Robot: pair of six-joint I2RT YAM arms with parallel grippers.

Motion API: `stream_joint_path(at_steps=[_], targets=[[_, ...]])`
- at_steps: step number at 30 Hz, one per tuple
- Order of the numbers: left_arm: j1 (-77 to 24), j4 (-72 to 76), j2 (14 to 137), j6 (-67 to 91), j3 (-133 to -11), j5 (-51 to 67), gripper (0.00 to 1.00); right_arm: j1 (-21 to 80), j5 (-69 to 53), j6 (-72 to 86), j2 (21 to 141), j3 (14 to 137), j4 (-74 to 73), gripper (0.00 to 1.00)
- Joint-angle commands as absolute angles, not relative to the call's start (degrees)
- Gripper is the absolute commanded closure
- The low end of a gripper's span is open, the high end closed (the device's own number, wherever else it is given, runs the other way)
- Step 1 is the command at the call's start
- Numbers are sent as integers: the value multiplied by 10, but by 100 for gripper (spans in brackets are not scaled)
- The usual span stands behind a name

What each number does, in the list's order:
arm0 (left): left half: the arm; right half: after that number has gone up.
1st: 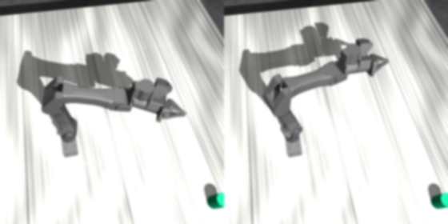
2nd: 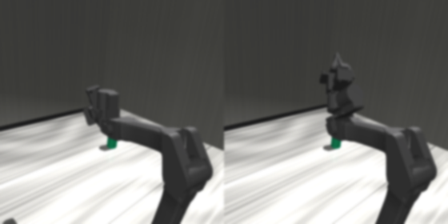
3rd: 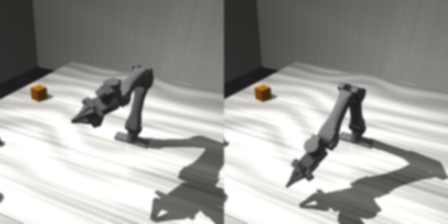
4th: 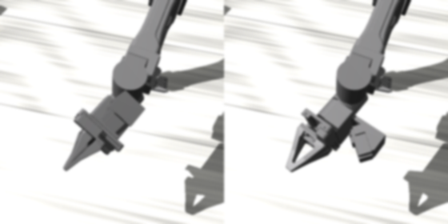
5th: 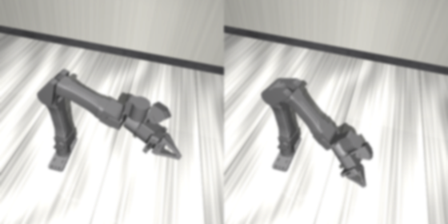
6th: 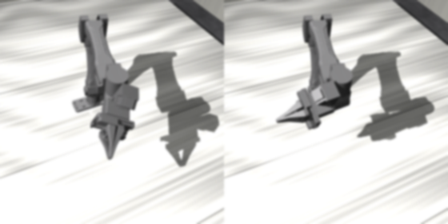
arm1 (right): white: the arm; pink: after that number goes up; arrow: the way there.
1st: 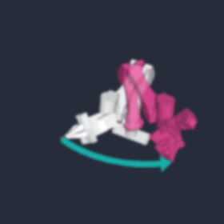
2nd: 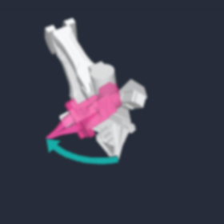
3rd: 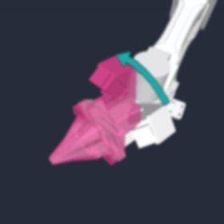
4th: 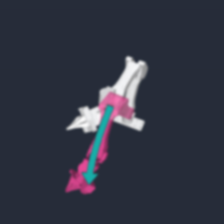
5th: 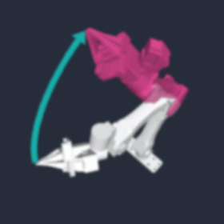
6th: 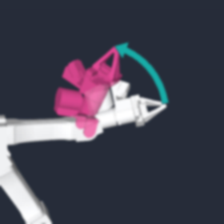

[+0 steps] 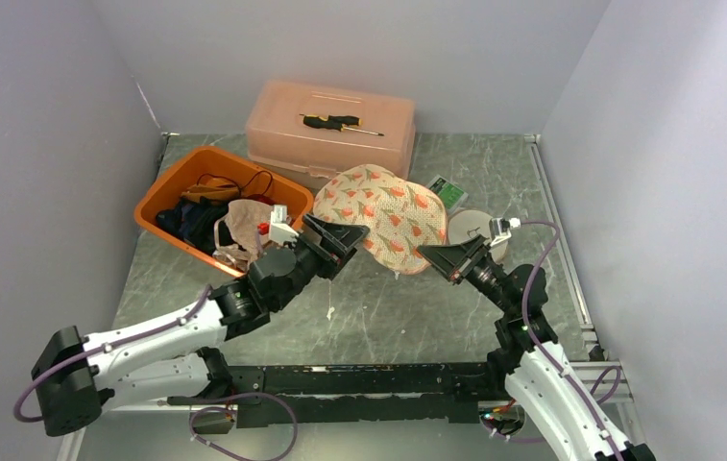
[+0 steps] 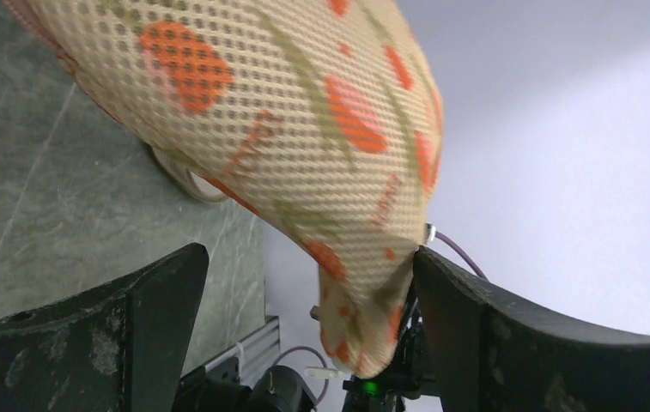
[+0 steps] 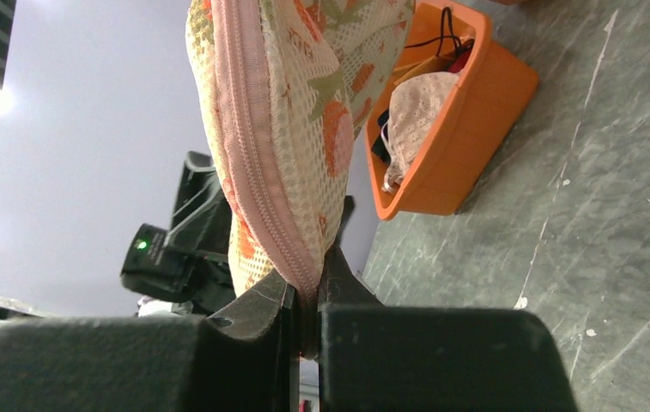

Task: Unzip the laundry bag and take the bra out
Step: Unzip the laundry bag at the center of the board.

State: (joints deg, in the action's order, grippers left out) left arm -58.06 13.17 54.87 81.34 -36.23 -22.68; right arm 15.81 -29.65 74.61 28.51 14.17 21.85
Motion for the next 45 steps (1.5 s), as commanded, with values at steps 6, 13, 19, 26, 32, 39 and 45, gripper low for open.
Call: stream_joint_path(at_steps=[6,13,19,26,32,39,45], targets=[[-529,280,595,880,-329,-153,25,156,-327,807,270,135,314,100],[-520,313,629,870,-337,-137,54,156,-340,844,278,121,335,100],[-517,321,639,860,-335,-137,74,156,-355,860,279,117,332,100],[-515,200,609,835,-352,-145,97,149,-377,781,285,156,214,86],[-516,11,548,897,-373,-193,97,150,-291,501,250,319,-118,29],[-515,-167,585,965,-485,-201,97,154,-237,369,242,395,-223,25],[-516,-202,632,976,-559,-206,97,158,-364,341,272,402,-196,33]])
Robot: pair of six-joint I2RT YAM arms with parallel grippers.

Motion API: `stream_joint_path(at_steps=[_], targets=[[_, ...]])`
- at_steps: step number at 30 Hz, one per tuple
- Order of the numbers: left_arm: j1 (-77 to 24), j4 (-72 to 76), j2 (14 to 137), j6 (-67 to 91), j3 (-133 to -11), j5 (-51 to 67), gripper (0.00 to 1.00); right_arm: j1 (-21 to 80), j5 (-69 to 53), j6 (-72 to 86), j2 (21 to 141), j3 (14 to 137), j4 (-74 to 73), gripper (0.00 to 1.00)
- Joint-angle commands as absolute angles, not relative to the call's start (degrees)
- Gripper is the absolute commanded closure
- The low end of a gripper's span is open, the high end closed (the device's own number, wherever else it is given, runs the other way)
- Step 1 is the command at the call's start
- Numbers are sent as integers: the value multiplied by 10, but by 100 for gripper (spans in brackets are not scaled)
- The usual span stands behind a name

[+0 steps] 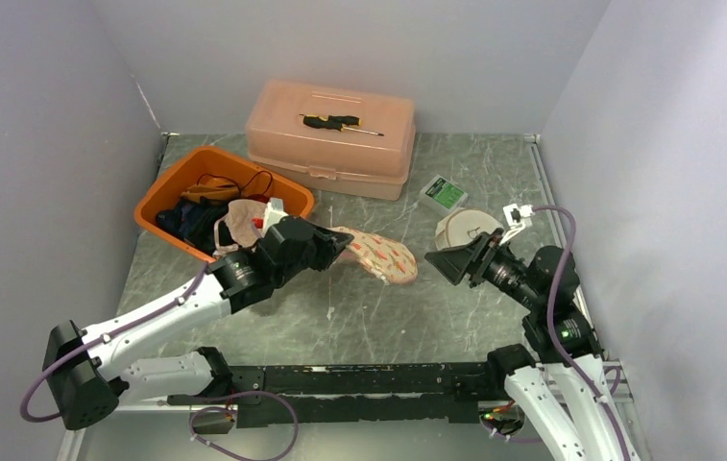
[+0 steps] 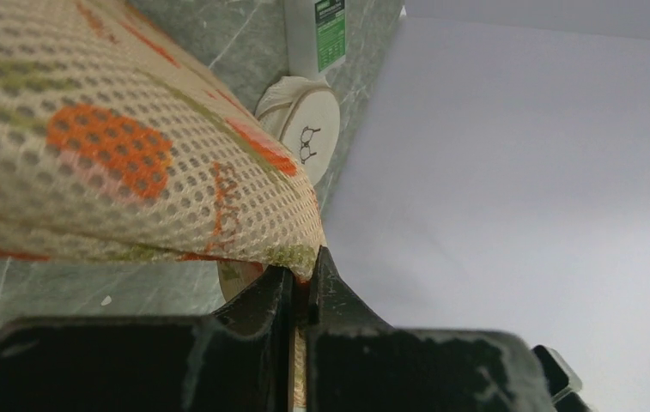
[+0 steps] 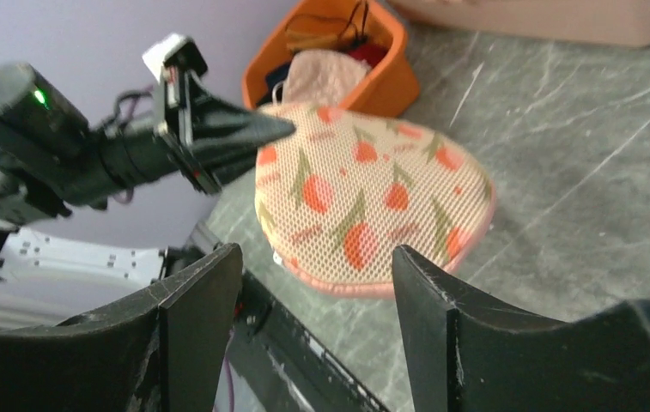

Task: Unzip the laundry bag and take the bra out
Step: Unzip the laundry bag at the center of the board.

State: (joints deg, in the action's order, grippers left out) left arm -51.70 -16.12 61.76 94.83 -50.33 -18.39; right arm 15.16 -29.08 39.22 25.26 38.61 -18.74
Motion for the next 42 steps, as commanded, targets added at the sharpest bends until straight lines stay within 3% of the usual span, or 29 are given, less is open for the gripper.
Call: stream_joint_path(at_steps=[1,8,14,26,36,42], targets=[[-515,-217,639,976,-574,-210,97,160,-373,343,269,398,-188,33],[-522,-241,684,952,-655,-242,97,165,-418,407,240,355,-90,33],[-533,-250,706,946,-686,-274,97,178,-446,477,261,317,15,40],[-554,-271,724,935,-735,-315,97,307,-317,450,338,310,68,35],[-555,-285,720,928,-748,-322,97,311,-247,468,343,293,72,34],[-555,-288,720,931,-748,-316,97,310,-236,492,355,278,114,40]])
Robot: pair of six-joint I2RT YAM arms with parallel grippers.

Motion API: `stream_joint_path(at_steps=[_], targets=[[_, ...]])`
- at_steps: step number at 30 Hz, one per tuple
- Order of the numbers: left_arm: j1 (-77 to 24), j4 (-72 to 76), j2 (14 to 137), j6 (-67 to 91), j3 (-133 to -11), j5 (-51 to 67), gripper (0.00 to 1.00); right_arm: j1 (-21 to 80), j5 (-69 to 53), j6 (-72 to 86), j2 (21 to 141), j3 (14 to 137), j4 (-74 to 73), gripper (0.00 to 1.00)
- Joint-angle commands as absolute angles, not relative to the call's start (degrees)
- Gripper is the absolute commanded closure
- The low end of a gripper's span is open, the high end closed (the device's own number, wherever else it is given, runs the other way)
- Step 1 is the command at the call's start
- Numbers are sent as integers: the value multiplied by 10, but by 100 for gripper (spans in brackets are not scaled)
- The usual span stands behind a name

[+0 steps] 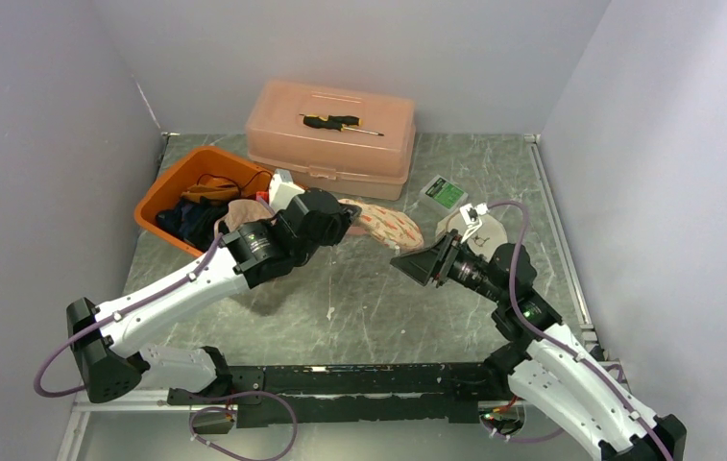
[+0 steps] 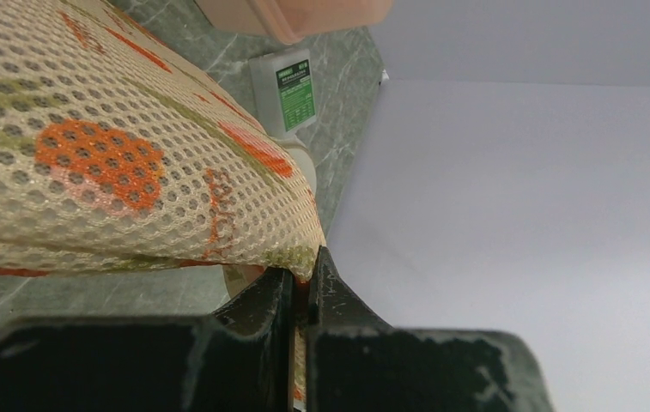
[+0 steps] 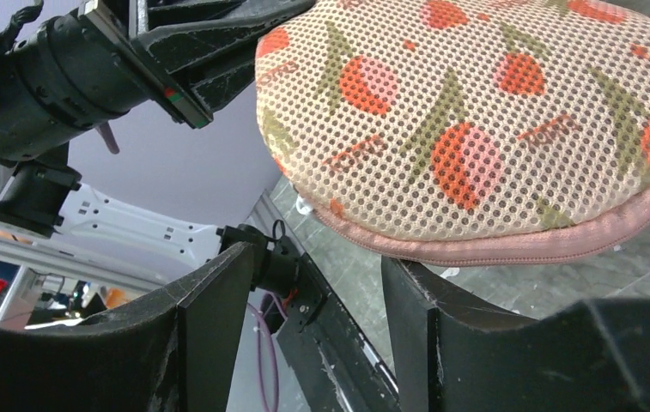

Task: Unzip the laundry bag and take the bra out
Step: Unzip the laundry bag at the center of the board.

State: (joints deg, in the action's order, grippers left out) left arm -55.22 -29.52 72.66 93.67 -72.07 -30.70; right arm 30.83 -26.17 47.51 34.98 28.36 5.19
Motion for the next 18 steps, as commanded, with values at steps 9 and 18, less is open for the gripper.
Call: stream_joint_path(at_steps=[9,18], targets=[[-556,-289,721,949,-739,-317,97,311,-207,568,352,223,253,43],[-555,-302,733,958,-747,-321,97,314,-218,590,371,220,305,50]])
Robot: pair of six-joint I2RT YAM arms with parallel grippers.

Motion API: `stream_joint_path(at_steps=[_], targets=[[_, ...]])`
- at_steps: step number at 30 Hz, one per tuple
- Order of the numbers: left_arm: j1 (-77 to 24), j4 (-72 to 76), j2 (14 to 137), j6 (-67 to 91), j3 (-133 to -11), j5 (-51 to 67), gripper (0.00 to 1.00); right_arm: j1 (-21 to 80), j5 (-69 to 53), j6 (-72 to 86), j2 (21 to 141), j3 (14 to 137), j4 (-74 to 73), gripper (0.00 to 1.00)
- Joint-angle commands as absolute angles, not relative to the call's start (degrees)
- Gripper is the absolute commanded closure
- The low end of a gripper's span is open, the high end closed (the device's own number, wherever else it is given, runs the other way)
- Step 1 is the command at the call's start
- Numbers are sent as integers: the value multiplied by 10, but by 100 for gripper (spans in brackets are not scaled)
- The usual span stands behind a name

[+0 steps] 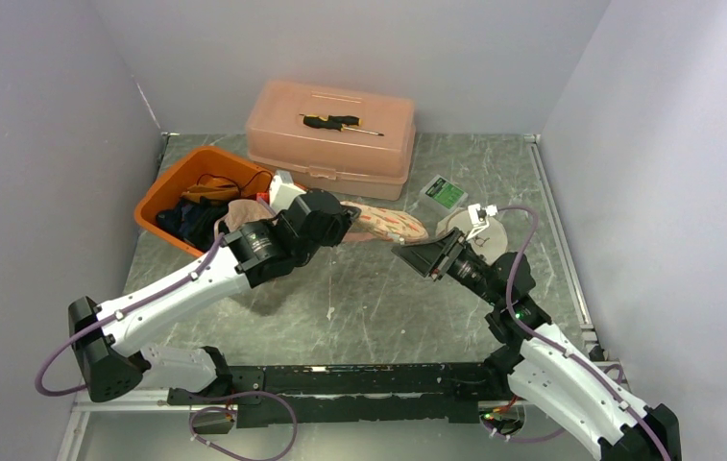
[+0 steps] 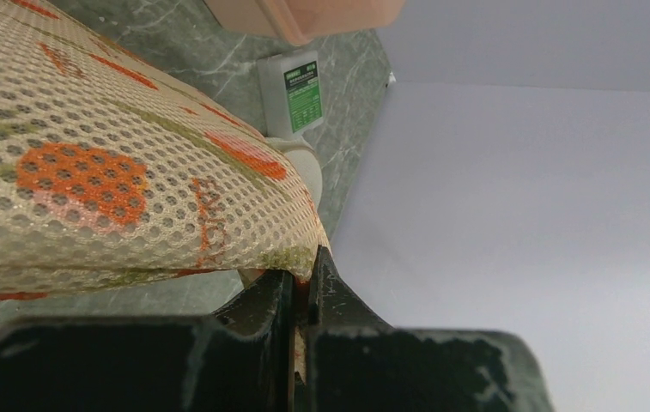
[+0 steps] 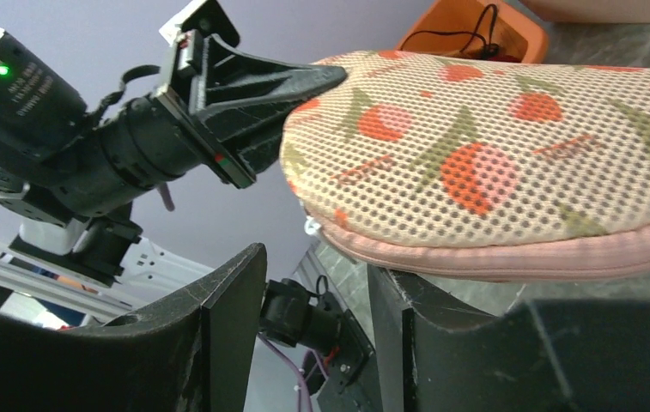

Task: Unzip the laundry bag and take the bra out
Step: Unzip the laundry bag at the center of the board.

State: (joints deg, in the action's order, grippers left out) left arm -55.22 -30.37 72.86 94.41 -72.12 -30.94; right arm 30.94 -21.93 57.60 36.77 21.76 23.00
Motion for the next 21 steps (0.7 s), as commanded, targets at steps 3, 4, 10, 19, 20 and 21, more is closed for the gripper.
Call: stream_joint_path(at_steps=[3,4,10,19,20,21], targets=[[-555,-304,735,961,-747,-322,97,315,-218,589,375,222,307,53],[-556,-304,736,961,-747,-322,97,315,-219,588,376,223,306,53],[-556,-306,734,960,-747,-326,97,316,-216,587,374,221,303,56],[-555,-304,733,959,-745,-327,97,316,-185,571,353,221,253,66],[-556,-303,734,958,-744,-327,97,316,-184,569,352,222,249,67],[-556,-302,733,958,-744,-327,97,316,-184,568,352,223,245,68]])
